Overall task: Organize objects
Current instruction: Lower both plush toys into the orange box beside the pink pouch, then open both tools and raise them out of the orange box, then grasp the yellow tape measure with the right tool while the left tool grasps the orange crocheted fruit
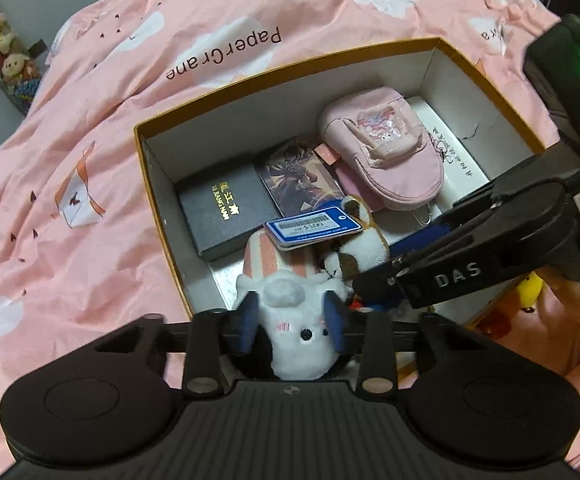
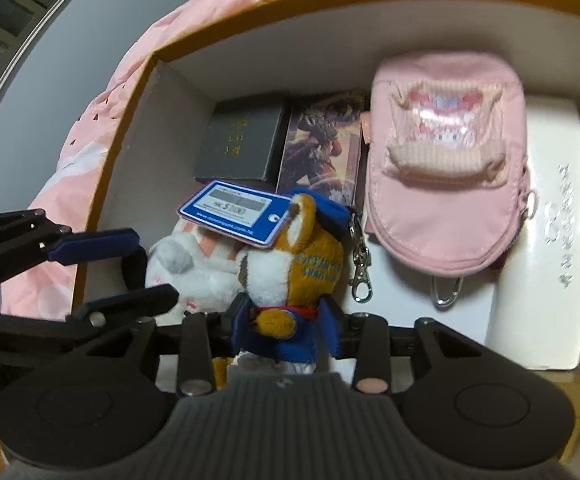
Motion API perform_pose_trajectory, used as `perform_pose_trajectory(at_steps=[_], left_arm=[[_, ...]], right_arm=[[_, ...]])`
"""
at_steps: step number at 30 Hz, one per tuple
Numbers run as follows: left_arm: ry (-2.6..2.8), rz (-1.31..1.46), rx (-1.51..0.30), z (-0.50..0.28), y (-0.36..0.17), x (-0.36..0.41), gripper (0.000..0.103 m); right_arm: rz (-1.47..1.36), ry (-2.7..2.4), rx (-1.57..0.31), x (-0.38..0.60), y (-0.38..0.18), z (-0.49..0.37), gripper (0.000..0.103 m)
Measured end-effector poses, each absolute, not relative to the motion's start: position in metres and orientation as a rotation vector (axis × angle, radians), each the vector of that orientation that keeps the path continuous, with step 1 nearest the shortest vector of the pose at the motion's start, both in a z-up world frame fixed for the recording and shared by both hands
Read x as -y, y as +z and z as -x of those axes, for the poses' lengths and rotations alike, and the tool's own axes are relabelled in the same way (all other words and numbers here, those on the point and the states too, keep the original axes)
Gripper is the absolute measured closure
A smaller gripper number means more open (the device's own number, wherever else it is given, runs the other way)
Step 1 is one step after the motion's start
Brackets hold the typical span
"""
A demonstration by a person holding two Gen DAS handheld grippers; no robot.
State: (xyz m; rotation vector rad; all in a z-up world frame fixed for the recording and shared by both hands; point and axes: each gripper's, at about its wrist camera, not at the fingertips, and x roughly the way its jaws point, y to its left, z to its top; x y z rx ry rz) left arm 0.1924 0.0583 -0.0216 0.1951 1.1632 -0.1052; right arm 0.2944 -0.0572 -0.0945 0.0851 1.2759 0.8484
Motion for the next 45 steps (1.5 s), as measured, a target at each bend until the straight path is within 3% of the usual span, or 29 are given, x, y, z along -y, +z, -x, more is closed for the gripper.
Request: perform_pose_trajectory(at_steps=[15, 23, 36, 38, 45], left_arm=[[-0.029, 0.048, -1.017, -0.173, -0.006, -0.083, 0.067], [-0.038, 0.087, -0.995, -0.165, -0.007, -0.079, 0.067], [-0.279, 0.095, -0.767, -0.111, 0.027, -0.025, 0.067], [-0.35, 0.092, -0.783, -0.107, 0.021, -0.011, 0.067], [-0.505, -0.065, -0.856, -0.105, -0.026, 0.033, 0.067]], right_arm=[[-0.018, 0.864, -1.207, 0.05, -0.085, -0.289, 0.071], [0.029, 0.847, -1.149, 0.054, -0.072, -0.279, 0.066], [0.068, 0.74, -0.767, 0.143, 0.011, -0.195, 0.063], [0.076, 0.698, -0.749, 0.161, 0.012, -0.182, 0.059], [0.128, 0.571, -0.84, 0.206, -0.023, -0.152, 0.059]])
